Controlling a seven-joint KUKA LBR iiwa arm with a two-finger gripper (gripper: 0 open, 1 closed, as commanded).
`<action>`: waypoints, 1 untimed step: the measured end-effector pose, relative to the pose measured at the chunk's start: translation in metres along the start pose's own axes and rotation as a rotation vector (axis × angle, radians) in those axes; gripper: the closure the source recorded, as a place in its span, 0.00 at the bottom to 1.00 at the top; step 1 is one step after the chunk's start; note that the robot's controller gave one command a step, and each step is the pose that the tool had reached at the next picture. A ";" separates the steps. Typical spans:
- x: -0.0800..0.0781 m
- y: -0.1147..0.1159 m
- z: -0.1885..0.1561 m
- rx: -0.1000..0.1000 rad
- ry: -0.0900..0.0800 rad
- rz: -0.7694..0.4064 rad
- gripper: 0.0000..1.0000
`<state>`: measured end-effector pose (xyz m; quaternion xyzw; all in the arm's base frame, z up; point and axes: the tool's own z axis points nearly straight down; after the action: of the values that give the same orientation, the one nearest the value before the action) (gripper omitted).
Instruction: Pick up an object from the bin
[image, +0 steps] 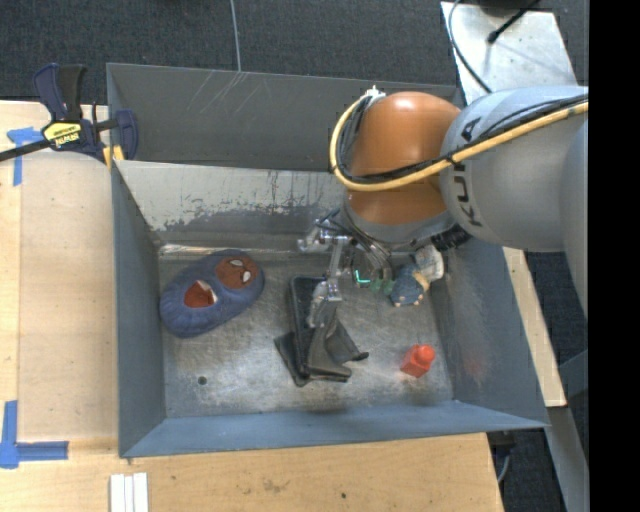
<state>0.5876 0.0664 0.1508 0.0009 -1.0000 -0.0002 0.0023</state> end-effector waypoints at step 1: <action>-0.007 -0.013 0.030 -0.006 -0.018 -0.139 0.00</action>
Offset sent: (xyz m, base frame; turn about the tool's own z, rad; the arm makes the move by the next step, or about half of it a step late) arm 0.0044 -0.0362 -0.0808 -0.2269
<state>0.5949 0.0532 0.1207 0.0704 -0.9975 -0.0036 -0.0066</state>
